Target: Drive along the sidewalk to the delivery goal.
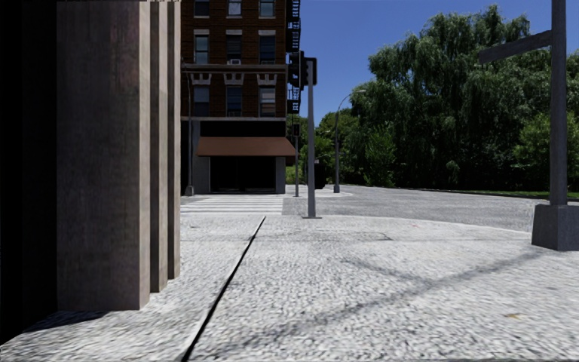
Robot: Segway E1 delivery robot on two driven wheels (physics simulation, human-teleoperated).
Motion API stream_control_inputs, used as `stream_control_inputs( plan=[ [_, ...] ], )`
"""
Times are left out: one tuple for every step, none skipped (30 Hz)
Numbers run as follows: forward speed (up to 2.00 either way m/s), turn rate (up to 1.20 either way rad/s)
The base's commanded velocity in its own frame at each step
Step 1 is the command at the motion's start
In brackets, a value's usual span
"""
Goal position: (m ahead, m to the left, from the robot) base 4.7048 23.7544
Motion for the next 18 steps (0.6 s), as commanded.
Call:
stream_control_inputs(
  plan=[
    [2.00, 0.00],
    [2.00, 0.00],
    [2.00, 0.00],
    [2.00, 0.00],
    [2.00, 0.00],
    [2.00, 0.00],
    [2.00, 0.00],
    [2.00, 0.00],
    [2.00, 0.00],
    [2.00, 0.00],
    [2.00, 0.00],
    [2.00, 0.00],
    [2.00, 0.00],
    [2.00, 0.00],
    [2.00, 0.00],
    [2.00, 0.00],
    [2.00, 0.00],
    [2.00, 0.02]
  ],
)
